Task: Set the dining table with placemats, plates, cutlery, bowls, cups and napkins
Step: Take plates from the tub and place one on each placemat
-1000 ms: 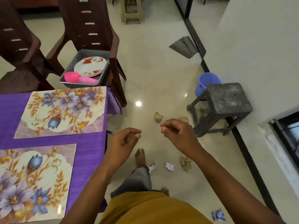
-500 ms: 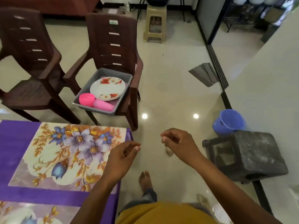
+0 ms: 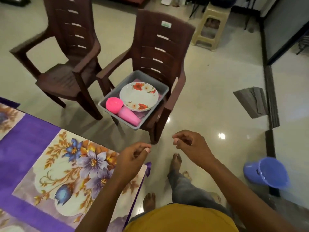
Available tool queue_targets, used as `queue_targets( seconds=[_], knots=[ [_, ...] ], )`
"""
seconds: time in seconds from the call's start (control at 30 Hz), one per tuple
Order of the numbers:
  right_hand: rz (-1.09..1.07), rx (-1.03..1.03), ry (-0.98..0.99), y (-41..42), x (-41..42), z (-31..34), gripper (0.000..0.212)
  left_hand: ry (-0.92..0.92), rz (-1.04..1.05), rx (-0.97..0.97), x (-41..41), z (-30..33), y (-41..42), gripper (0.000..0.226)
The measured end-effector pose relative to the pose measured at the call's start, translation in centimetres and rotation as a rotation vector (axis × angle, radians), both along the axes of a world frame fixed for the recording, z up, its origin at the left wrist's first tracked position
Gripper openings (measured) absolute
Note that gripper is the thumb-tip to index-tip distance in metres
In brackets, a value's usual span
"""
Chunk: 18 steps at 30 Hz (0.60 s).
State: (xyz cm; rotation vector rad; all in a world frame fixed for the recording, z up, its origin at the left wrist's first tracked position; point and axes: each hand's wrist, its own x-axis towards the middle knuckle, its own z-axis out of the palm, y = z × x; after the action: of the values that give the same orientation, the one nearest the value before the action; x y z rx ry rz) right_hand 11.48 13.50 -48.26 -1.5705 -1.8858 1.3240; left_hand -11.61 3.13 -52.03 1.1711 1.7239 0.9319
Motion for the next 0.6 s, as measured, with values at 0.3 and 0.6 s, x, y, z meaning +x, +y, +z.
queue_targets(
  seconds=[0.3,0.6],
  knots=[
    [0.23,0.005,0.037,17.3,-2.4,-1.2,0.011,-0.095,0.284,-0.04,1.5,-0.7,11.5,0.017],
    [0.435,-0.058,0.051,30.0,-6.5,-2.1,0.011,-0.3,0.659,-0.072,2.1,0.1,20.1,0.017]
  ],
)
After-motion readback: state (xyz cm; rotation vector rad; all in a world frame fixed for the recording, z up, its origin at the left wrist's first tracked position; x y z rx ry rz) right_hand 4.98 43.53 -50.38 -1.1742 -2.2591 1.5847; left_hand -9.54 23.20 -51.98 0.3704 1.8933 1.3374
